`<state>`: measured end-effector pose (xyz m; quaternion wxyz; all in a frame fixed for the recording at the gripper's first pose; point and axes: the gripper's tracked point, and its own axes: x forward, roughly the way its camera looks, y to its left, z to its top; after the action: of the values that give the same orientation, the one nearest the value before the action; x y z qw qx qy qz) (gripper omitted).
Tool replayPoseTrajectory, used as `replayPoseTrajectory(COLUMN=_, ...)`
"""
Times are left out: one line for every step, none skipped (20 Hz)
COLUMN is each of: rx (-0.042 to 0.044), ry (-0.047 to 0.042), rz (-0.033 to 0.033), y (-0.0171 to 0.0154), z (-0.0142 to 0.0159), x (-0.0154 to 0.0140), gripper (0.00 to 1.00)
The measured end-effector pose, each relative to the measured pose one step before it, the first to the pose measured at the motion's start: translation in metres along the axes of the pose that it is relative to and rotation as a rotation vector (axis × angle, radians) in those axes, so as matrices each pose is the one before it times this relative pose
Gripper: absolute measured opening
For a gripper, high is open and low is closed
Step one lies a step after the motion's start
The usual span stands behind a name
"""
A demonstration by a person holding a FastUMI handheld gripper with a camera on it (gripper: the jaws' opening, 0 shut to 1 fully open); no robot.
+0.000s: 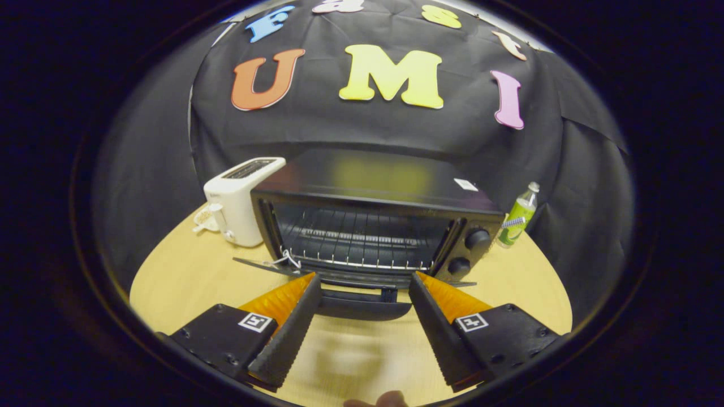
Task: Open the toaster oven, put the food inside, and close the toaster oven door.
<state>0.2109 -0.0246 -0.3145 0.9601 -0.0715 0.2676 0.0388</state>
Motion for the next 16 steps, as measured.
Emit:
replayPoseTrajectory(rx=0.00087, ry=0.02270, rz=0.00322, y=0.00148, z=-0.01088, x=-0.00106, gripper=1.00)
replayPoseTrajectory(rx=0.00047, ry=0.02625, rz=0.00514, y=0.00103, z=-0.01069, x=0.00137, gripper=1.00)
replayPoseTrajectory(rx=0.00241, ry=0.02829, rz=0.00338, y=-0.00059, z=-0.00916, x=0.00156, gripper=1.00)
replayPoseTrajectory(rx=0.00475, ry=0.01685, rz=0.00186, y=-0.00060, z=-0.00552, x=0.00107, gripper=1.00)
replayPoseTrajectory(rx=0.01045, ry=0.00954, rz=0.00282, y=-0.00030, z=-0.00217, x=-0.00246, gripper=1.00)
replayPoseTrajectory(rx=0.00599, ry=0.00267, rz=0.00358, y=-0.00045, z=-0.00121, x=-0.00361, gripper=1.00)
replayPoseTrajectory(rx=-0.00769, ry=-0.00137, rz=0.00192, y=-0.00116, z=0.00352, x=-0.00557, gripper=1.00)
replayPoseTrajectory(rx=-0.00618, ry=-0.00986, rz=0.00477, y=-0.00172, z=0.00530, x=-0.00879, gripper=1.00)
replayPoseTrajectory(rx=-0.00111, ry=-0.00848, rz=0.01263, y=0.00027, z=0.00534, x=-0.01109, gripper=1.00)
replayPoseTrajectory(rx=-0.00060, ry=0.00021, rz=0.01131, y=-0.00027, z=0.00048, x=-0.01158, gripper=1.00)
replayPoseTrajectory(rx=0.00017, ry=0.00599, rz=0.02169, y=0.00235, z=-0.00067, x=-0.01122, gripper=1.00)
replayPoseTrajectory(rx=0.00264, ry=0.01079, rz=0.01882, y=0.00265, z=-0.00173, x=-0.01162, gripper=1.00)
replayPoseTrajectory(rx=0.00857, ry=0.01170, rz=0.03249, y=0.00633, z=-0.00106, x=-0.01258, gripper=1.00)
replayPoseTrajectory(rx=0.01267, ry=0.01431, rz=0.03041, y=0.00799, z=-0.00297, x=-0.01208, gripper=1.00)
replayPoseTrajectory(rx=0.01240, ry=0.01321, rz=0.04114, y=0.00809, z=-0.00476, x=-0.01217, gripper=1.00)
replayPoseTrajectory(rx=0.01766, ry=0.01454, rz=0.04204, y=0.00795, z=-0.00267, x=-0.01110, gripper=1.00)
